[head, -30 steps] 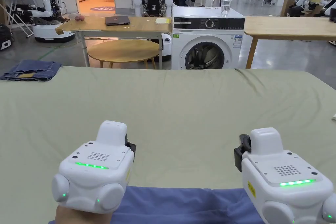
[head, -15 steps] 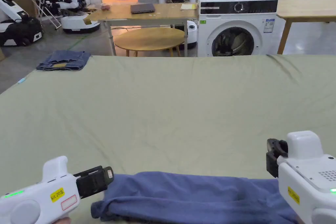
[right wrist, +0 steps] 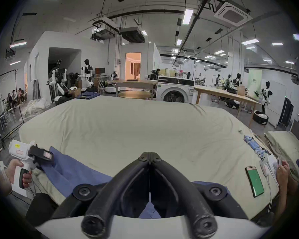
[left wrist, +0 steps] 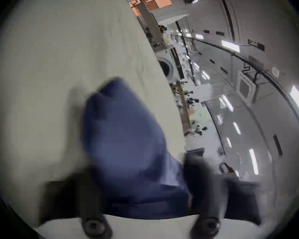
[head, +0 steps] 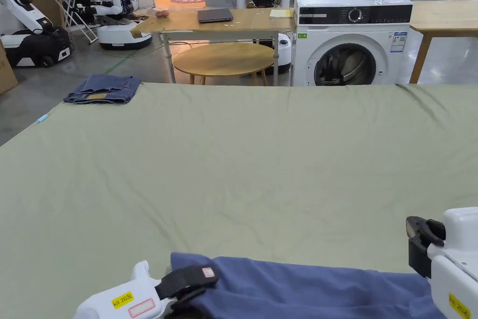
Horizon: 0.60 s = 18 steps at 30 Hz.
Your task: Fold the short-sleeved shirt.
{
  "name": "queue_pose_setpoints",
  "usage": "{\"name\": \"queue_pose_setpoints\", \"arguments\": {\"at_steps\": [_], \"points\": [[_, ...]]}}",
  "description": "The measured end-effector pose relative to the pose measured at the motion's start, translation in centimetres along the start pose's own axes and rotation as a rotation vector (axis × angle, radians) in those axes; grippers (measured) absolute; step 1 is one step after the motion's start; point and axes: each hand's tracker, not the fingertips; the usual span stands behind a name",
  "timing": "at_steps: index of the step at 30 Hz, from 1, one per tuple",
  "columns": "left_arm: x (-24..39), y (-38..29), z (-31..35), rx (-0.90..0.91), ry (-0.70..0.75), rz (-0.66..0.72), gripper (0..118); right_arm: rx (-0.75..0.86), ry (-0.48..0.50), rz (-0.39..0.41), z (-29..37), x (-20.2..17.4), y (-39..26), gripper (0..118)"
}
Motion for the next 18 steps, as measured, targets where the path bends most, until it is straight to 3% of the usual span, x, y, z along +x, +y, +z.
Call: {"name": "queue_pose_setpoints", "arguments": {"at_steps": [1, 4, 8, 13, 18], "points": [[-0.2, 0.0, -0.3, 0.028, 0.044, 0.02, 4, -0.004, -0.002, -0.004, -0.1, -0.1, 0.0, 0], [-3.0, 2.6, 0.7, 0.079, -0.016, 0.1, 4, -0.015, -0.005, 0.004, -0.3, -0.1, -0.2, 0], [-2.7, 5.0, 4.4, 0.27, 0.149, -0.03, 4, -0.024, -0.012, 0.032, -0.2, 0.0, -0.3, 0], [4.4, 5.1, 6.6, 0.307, 0.394, -0.521, 4, -0.019, -0.012, 0.032, -0.1, 0.6, 0.0, 0], [13.3, -3.0, 1.2, 0.238, 0.482, -1.099, 4, -0.007, -0.001, 0.013, 0.5, 0.7, -0.2, 0]]}}
